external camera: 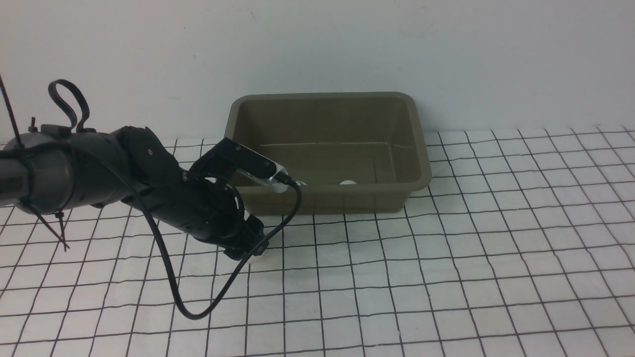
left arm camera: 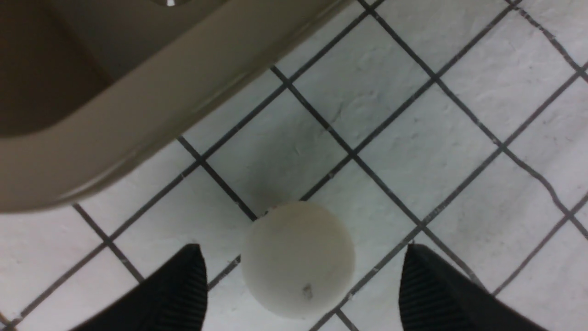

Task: Put the table tennis balls into the box on the white checkered tablecloth.
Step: 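Reach for and grasp a ping pong ball on the table beside the basket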

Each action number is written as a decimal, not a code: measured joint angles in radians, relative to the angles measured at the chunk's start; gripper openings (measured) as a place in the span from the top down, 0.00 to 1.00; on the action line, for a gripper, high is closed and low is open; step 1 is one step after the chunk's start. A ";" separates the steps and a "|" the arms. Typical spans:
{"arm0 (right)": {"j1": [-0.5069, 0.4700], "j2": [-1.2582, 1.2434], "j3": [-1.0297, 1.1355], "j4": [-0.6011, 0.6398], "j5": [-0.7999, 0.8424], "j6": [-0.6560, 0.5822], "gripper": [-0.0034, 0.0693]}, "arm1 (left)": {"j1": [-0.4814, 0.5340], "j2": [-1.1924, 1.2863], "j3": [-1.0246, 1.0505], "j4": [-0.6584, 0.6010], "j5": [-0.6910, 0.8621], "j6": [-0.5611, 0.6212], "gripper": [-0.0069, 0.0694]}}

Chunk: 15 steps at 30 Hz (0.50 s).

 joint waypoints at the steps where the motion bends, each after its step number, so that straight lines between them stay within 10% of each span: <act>1: 0.000 0.000 0.000 0.000 0.000 0.000 0.97 | 0.000 0.004 0.000 -0.001 -0.005 0.000 0.25; 15: 0.000 0.000 0.000 0.000 0.001 0.000 0.97 | -0.007 0.084 -0.043 -0.011 -0.016 0.006 0.25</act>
